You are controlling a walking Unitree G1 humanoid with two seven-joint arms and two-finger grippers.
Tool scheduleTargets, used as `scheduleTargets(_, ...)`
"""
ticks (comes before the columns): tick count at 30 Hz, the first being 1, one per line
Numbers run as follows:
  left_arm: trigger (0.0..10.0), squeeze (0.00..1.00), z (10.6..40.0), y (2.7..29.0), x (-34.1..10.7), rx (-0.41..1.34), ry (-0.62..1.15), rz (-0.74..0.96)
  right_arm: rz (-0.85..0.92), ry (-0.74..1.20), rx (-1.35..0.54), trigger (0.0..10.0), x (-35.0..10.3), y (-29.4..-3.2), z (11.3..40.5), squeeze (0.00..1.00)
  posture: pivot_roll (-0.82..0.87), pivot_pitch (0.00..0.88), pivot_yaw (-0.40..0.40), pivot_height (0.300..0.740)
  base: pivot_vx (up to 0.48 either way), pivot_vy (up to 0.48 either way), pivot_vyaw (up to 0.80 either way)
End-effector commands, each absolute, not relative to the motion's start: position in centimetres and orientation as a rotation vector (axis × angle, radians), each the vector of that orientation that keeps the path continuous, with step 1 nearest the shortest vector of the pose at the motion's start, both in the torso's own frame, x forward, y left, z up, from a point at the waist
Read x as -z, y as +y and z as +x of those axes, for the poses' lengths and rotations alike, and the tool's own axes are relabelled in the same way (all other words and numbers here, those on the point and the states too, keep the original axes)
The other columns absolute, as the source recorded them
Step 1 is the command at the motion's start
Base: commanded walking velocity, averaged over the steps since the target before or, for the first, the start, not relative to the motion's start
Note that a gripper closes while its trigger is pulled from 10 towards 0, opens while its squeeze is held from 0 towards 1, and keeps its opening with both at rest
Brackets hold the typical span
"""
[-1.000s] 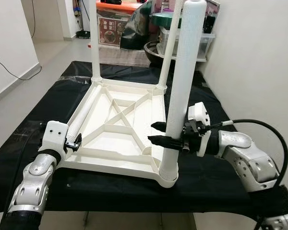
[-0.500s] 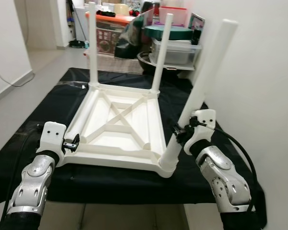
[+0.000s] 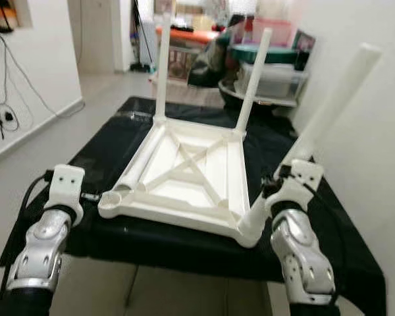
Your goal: Building children table
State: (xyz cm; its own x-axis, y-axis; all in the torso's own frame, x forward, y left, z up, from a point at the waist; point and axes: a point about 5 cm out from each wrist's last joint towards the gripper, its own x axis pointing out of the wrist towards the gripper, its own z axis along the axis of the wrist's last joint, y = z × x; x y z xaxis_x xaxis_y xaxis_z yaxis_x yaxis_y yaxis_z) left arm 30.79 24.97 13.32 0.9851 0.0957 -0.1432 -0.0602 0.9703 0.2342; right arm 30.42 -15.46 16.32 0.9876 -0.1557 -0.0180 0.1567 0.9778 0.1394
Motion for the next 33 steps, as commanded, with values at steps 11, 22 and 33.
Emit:
scheduleTargets(11,10.0,0.00,31.4,24.3,-13.3,-0.071,0.144,0.240,0.073,0.058,-0.418,0.0,-15.9,-14.7,32.1,0.00,0.12,0.000,-0.126,0.740,0.000,0.000,0.00)
scheduleTargets(22,10.0,0.00,30.9,24.4,-13.2,-0.085,0.139,0.226,0.055,0.035,-0.919,0.0,-16.6,-12.8,32.2,0.00,0.15,0.000,-0.160,0.740,0.000,0.000,0.00)
scheduleTargets(33,10.0,0.00,30.6,24.7,-13.2,-0.096,0.141,0.211,0.011,0.065,-1.242,0.0,-16.6,-11.9,31.7,0.00,0.17,0.000,-0.168,0.740,0.000,0.000,0.00)
